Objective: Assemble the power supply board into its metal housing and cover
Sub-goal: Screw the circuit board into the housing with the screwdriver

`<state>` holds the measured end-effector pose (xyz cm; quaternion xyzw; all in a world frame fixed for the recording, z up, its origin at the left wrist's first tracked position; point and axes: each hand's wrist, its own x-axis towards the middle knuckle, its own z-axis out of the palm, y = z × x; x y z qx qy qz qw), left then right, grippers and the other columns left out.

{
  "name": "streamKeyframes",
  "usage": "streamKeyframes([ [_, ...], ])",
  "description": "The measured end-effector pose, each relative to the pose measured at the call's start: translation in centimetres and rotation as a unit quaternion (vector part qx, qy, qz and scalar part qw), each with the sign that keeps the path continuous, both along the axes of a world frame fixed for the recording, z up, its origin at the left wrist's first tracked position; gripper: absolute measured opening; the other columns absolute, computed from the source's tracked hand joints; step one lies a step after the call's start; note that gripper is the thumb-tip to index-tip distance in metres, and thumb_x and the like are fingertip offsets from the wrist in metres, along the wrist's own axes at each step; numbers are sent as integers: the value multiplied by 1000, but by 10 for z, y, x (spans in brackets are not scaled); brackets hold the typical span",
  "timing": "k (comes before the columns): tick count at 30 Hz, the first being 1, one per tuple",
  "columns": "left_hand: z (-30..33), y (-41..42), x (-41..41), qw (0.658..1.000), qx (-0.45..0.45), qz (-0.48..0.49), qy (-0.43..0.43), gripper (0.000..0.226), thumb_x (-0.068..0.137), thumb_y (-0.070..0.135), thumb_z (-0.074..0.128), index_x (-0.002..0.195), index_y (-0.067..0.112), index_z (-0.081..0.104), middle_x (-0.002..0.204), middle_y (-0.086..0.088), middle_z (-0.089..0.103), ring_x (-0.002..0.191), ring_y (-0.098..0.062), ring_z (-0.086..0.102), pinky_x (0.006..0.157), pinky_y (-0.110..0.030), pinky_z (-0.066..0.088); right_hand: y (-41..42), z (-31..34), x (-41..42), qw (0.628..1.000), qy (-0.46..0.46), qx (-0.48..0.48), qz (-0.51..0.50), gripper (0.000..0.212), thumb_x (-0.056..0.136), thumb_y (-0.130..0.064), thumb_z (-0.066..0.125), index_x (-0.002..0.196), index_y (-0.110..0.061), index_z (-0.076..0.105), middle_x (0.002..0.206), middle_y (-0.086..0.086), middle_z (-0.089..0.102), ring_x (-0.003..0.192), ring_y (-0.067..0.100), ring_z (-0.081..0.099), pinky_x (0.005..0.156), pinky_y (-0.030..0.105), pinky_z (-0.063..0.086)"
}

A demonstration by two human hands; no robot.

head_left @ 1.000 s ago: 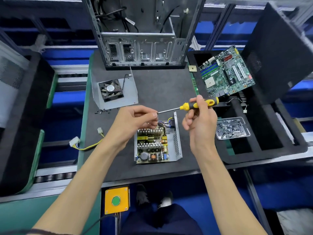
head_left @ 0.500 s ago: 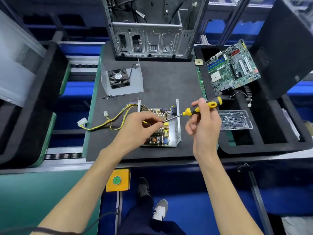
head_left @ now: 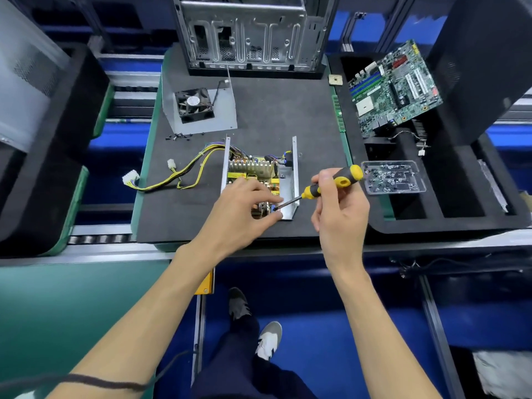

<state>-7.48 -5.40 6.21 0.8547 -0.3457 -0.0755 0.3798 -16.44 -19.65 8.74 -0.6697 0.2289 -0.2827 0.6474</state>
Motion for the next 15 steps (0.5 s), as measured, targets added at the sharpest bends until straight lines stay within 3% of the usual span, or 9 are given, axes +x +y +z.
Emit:
streamKeyframes([
  [2, -5, 3, 5, 999, 21, 4, -41, 30, 84, 29, 80, 113, 24, 75, 106, 3, 65, 106, -22, 55, 96, -35, 36, 1, -4, 0, 999, 11, -38, 7, 16, 95, -49, 58, 87, -37, 64, 66, -2, 56, 59, 18, 43, 60, 38, 37],
  [4, -11, 9, 11, 995, 52, 21, -88, 34, 83, 28, 79, 116, 24, 73, 112, 2, 63, 112, -22, 52, 93, -28, 25, 0, -9, 1, 993, 18, -112, 16, 14, 99, -44, 57, 87, -38, 61, 73, 8, 58, 61, 26, 48, 59, 42, 42],
  [6, -16, 14, 13, 990, 84, 21, -113, 37, 82, 26, 79, 118, 22, 72, 119, 1, 61, 118, -22, 48, 95, -27, 21, -1, -15, 2, 983, 19, -176, 37, 16, 103, -38, 56, 90, -29, 60, 73, 6, 56, 60, 19, 49, 57, 29, 43],
  [9, -22, 15, 8, 983, 115, 17, -146, 36, 80, 22, 79, 115, 22, 72, 125, 1, 60, 125, -23, 48, 103, -34, 22, -3, -24, 5, 972, 38, -222, 61, 23, 105, -36, 54, 89, -20, 58, 69, 1, 54, 56, 12, 44, 55, 14, 35],
  [12, -24, 17, 4, 977, 132, 44, -163, 32, 81, 21, 75, 113, 24, 71, 130, 5, 60, 131, -21, 48, 115, -47, 15, -3, -34, 9, 968, 53, -233, 78, 24, 105, -39, 54, 89, -22, 57, 67, 1, 52, 55, 13, 42, 54, 15, 34],
  [15, -26, 20, 4, 980, 127, 44, -147, 33, 82, 17, 74, 114, 23, 71, 133, 5, 59, 133, -19, 47, 118, -50, 14, -4, -41, 12, 965, 61, -239, 87, 20, 105, -40, 54, 90, -27, 57, 68, 1, 52, 55, 13, 42, 55, 15, 34],
])
